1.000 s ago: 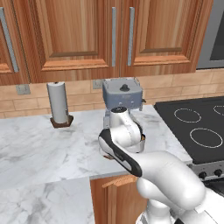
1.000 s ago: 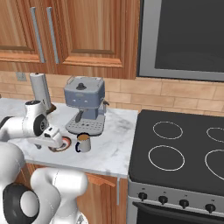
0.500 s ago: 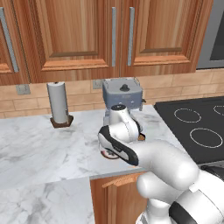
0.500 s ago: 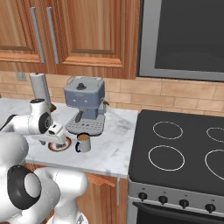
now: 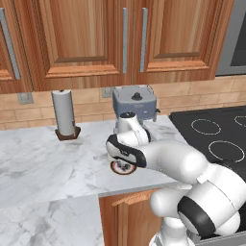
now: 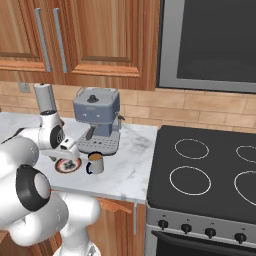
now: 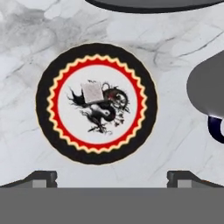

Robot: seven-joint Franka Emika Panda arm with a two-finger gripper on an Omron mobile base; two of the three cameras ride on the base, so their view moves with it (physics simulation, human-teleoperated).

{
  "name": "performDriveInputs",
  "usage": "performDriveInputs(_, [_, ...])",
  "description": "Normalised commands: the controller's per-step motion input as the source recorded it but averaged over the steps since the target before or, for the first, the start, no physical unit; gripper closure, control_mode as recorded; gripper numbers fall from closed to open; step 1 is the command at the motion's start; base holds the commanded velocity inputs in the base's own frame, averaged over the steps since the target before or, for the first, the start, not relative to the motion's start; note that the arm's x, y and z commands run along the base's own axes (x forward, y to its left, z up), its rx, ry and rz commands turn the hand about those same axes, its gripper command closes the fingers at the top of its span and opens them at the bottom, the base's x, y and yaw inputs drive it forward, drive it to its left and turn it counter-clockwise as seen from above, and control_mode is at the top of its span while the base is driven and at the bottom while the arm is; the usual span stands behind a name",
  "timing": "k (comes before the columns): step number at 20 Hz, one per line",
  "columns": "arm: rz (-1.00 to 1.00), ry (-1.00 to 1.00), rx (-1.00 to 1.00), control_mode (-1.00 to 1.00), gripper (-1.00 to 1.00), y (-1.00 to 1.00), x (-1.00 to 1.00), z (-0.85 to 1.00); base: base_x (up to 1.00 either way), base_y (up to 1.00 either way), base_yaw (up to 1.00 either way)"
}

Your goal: Take a sugar cube from the saucer and place it inside the coffee. Then, grab milk from the fridge and place it next to the coffee on the counter to sweeten the coffee.

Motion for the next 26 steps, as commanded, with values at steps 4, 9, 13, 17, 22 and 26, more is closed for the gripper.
performDriveInputs(4, [0.0, 0.0, -0.01, -1.0, -1.0, 0.07, 0.25, -0.23, 0.0, 0.0, 0.0])
performDriveInputs(9, [0.0, 0.0, -0.05, -1.0, -1.0, 0.1, 0.06, -0.42, 0.0, 0.0, 0.0])
performDriveInputs(13, [0.0, 0.0, -0.03, -1.0, -1.0, 0.02, 0.06, -0.19, 0.0, 0.0, 0.0])
performDriveInputs(17, [0.0, 0.0, -0.03, -1.0, -1.0, 0.0, 0.11, -0.07, 0.0, 0.0, 0.0])
performDriveInputs(22, [0.0, 0.0, 0.0, -1.0, -1.0, 0.0, 0.14, -0.01, 0.0, 0.0, 0.0])
performDriveInputs(26, [0.0, -0.02, 0.0, -1.0, -1.0, 0.0, 0.09, -0.08, 0.0, 0.0, 0.0])
